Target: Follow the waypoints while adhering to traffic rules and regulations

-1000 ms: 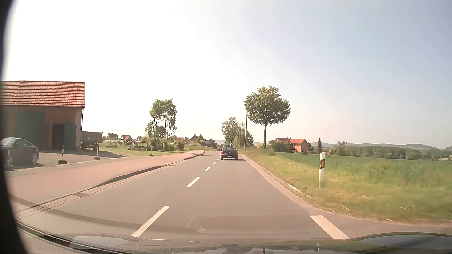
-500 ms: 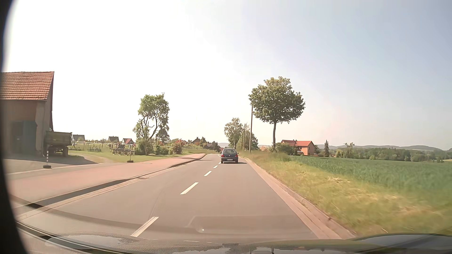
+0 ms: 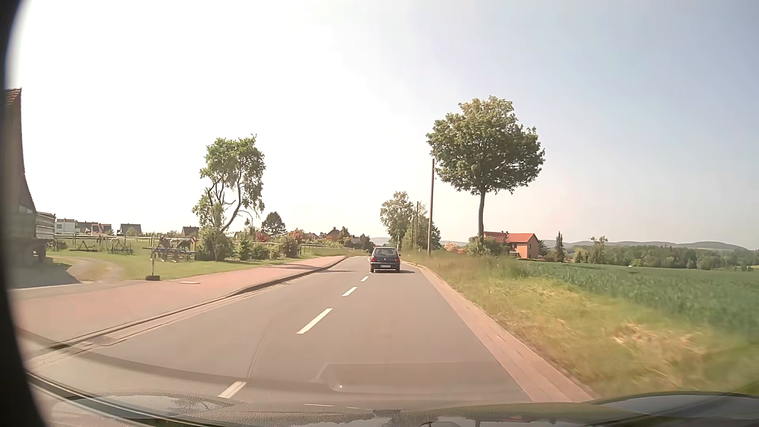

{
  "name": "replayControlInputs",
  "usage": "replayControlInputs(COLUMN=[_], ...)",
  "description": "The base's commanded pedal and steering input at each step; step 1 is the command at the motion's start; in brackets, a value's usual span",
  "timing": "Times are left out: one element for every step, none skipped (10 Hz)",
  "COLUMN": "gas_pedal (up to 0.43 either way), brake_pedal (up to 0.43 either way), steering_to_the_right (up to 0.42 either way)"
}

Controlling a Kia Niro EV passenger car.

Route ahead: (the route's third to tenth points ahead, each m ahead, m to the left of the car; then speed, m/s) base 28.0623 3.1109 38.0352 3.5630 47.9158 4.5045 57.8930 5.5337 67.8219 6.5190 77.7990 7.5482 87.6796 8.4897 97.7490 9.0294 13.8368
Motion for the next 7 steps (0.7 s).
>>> replayControlInputs(gas_pedal=[0.138,0.138,0.138,0.138,0.138,0.138,0.15], brake_pedal=[0.0,0.0,0.0,0.0,0.0,0.0,0.0], steering_to_the_right=[-0.007,-0.008,-0.008,-0.007,-0.007,-0.007,-0.008])
